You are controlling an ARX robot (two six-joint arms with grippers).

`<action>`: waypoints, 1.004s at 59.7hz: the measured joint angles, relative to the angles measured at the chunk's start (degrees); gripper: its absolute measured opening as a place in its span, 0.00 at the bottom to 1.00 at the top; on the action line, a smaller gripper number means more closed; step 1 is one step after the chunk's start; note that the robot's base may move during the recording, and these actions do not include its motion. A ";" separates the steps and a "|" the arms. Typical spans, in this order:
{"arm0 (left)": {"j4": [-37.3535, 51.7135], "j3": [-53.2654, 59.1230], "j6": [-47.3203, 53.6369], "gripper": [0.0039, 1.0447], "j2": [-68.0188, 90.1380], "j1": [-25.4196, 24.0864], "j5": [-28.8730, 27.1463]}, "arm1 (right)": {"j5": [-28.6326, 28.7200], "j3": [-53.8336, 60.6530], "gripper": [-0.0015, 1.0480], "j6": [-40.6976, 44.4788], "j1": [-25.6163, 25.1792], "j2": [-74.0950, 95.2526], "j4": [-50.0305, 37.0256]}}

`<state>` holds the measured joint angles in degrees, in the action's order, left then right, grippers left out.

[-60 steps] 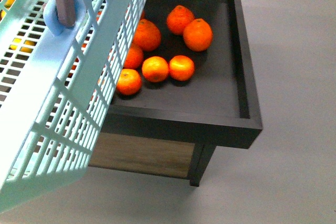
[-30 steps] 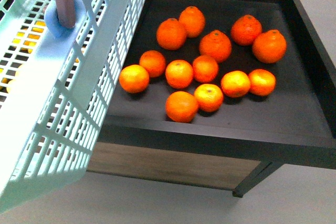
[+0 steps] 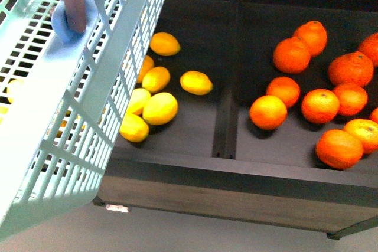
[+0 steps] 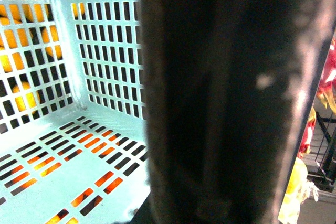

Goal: Pick lemon and mango into basket

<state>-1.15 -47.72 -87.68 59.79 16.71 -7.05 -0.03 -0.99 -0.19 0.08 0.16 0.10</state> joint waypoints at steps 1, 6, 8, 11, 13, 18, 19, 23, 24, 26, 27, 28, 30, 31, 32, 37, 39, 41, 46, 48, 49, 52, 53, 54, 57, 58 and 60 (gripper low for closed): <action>0.00 0.00 -0.02 0.04 0.00 0.00 0.00 | 0.00 -0.02 0.92 0.00 0.00 0.00 0.00; 0.00 0.00 -0.02 0.04 0.00 0.00 0.02 | -0.13 -0.02 0.92 0.00 0.00 0.00 -0.02; 0.00 0.00 -0.02 0.04 0.00 0.00 0.02 | -0.09 -0.02 0.92 0.02 0.00 0.02 -0.02; 0.00 0.00 0.00 0.04 0.00 0.00 0.02 | -0.15 -0.02 0.92 0.02 0.00 0.00 -0.04; 0.00 0.00 -0.04 0.04 0.00 0.00 0.02 | 0.00 -0.02 0.92 0.00 0.00 0.00 -0.02; 0.00 0.00 0.02 0.04 0.00 0.00 -0.02 | 0.00 -0.02 0.92 0.00 0.00 -0.02 -0.02; 0.00 0.00 0.02 0.04 0.00 0.00 -0.02 | -0.04 -0.02 0.92 0.02 0.00 -0.02 -0.02; 0.00 0.00 -0.07 0.04 0.00 0.00 0.04 | 0.00 -0.02 0.92 0.00 0.00 0.04 -0.02; 0.00 0.00 -0.02 0.04 0.00 0.00 0.02 | 0.07 -0.02 0.92 0.00 0.00 0.02 -0.02; 0.00 0.00 0.02 0.04 0.00 0.00 0.00 | -0.11 0.00 0.92 0.02 0.00 0.00 -0.04; 0.00 0.00 0.02 0.04 0.00 0.00 0.00 | -0.07 -0.02 0.92 0.00 0.00 0.00 -0.02; 0.00 0.00 0.00 0.04 0.00 0.00 0.02 | 0.02 -0.02 0.92 0.00 0.00 0.02 0.02; 0.00 0.00 -0.04 0.04 0.00 0.00 0.00 | -0.07 0.00 0.92 0.00 0.00 0.00 0.00; 0.00 0.00 -0.02 0.04 0.00 0.00 -0.02 | -0.04 -0.02 0.92 0.00 0.00 0.00 0.00; 0.00 -0.02 0.00 0.04 0.00 0.00 0.02 | -0.04 -0.02 0.92 0.00 0.00 0.00 0.00; 0.00 0.00 -0.07 0.04 0.02 0.00 0.04 | -0.07 -0.02 0.92 0.00 0.00 0.00 -0.02; 0.00 0.00 -0.02 0.04 0.00 0.00 0.04 | -0.02 0.00 0.92 0.00 0.00 0.00 0.00; 0.00 0.00 -0.02 0.04 0.00 0.00 0.04 | -0.02 -0.02 0.92 0.02 0.00 0.02 0.00; 0.00 0.00 -0.02 0.04 0.02 0.00 0.04 | -0.07 -0.02 0.92 0.00 0.00 0.00 0.00; 0.00 0.00 -0.02 0.04 0.02 0.00 -0.02 | 0.02 -0.02 0.92 0.00 0.00 0.02 0.00; 0.00 0.00 -0.02 0.04 0.02 0.00 -0.02 | 0.02 -0.02 0.92 0.02 0.00 0.00 0.02; 0.00 0.00 0.00 0.04 0.02 0.00 0.04 | -0.04 -0.02 0.92 0.00 0.00 -0.02 -0.02; 0.00 0.00 -0.02 0.04 0.02 0.00 0.07 | 0.02 -0.02 0.92 0.00 0.00 -0.02 -0.02; 0.00 0.00 -0.04 0.04 0.00 0.00 0.15 | -0.04 -0.02 0.92 0.00 0.00 -0.02 -0.02; 0.00 0.00 -0.07 0.04 0.02 0.00 0.15 | -0.02 -0.02 0.92 0.00 0.00 0.04 -0.02; 0.00 0.00 -0.04 0.04 0.02 0.00 0.15 | -0.02 -0.02 0.92 0.00 0.00 0.04 -0.02; 0.00 0.00 0.00 0.04 0.02 0.00 0.15 | -0.02 -0.02 0.92 0.00 0.00 0.00 -0.02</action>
<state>-1.15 -47.72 -87.68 59.81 16.71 -6.90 -0.05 -1.02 -0.19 0.08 0.16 0.08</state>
